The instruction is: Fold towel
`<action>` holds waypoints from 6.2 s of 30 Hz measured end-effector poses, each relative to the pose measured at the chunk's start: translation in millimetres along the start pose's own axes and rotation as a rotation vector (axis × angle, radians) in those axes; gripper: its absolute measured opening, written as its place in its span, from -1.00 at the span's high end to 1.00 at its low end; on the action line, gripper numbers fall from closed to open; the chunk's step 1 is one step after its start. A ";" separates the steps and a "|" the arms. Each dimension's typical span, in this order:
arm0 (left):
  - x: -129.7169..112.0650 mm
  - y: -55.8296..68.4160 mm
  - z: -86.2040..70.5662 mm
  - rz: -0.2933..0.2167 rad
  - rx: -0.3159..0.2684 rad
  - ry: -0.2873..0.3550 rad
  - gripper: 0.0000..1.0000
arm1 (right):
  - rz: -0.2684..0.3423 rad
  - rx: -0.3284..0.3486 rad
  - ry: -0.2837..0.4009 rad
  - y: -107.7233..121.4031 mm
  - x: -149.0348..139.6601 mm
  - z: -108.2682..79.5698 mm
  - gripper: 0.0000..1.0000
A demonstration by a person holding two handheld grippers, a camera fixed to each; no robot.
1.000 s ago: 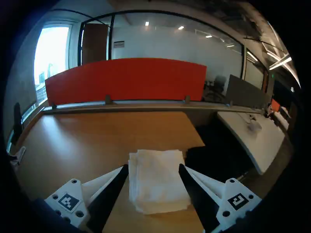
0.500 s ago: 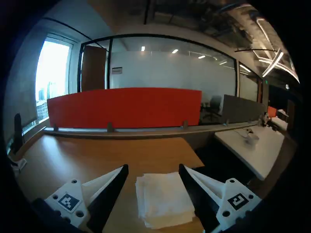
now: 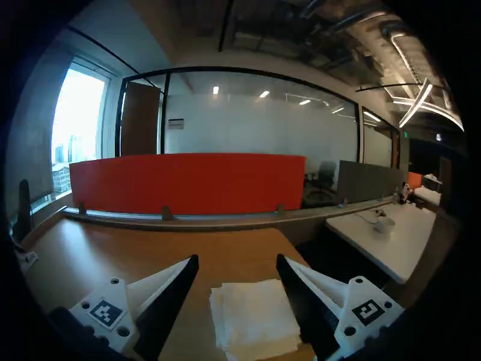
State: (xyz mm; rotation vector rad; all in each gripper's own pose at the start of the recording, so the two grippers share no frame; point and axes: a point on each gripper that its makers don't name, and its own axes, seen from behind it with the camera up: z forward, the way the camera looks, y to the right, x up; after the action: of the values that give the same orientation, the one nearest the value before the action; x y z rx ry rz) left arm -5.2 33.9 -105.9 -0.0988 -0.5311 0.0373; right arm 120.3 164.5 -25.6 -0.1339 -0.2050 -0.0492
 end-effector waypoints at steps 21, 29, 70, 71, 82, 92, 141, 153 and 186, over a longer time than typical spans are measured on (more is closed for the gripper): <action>101.9 -17.2 22.7 -0.011 0.040 0.269 -0.85 | 0.013 0.051 0.036 -52.5 21.7 -2.5 -1.00; 144.8 -24.7 23.1 -0.024 0.041 0.371 -0.85 | 0.017 0.072 0.056 -80.4 31.8 0.6 -1.00; 163.5 -33.2 21.5 -0.044 0.011 0.490 -0.85 | -0.009 0.179 0.112 -189.1 52.1 -3.8 -1.00; 161.6 -32.9 22.5 -0.044 0.009 0.493 -0.85 | -0.011 0.179 0.114 -190.1 52.0 -4.4 -1.00; 131.9 -44.6 44.8 -0.035 0.035 0.507 -0.85 | -0.014 0.177 0.130 -205.1 45.8 -3.8 -1.00; 100.5 -45.5 70.7 -0.007 0.047 0.514 -0.84 | 0.004 0.165 0.145 -210.3 38.1 0.7 -1.00; 19.9 -35.7 109.2 -0.035 0.081 0.538 -0.84 | -0.022 0.102 0.166 -185.0 3.3 18.9 -1.00; 19.5 -36.7 110.1 -0.036 0.085 0.536 -0.84 | -0.031 0.095 0.178 -181.5 7.1 18.6 -1.00; 16.1 -36.5 111.4 -0.037 0.085 0.537 -0.85 | 0.030 0.124 0.221 -157.6 -44.4 30.0 -1.00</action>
State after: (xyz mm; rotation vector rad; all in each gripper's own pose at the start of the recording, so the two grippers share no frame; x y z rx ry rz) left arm -47.5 8.0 1.5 -0.0133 0.0052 -0.0033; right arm 61.0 14.2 14.4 -0.0077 0.0151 -0.0209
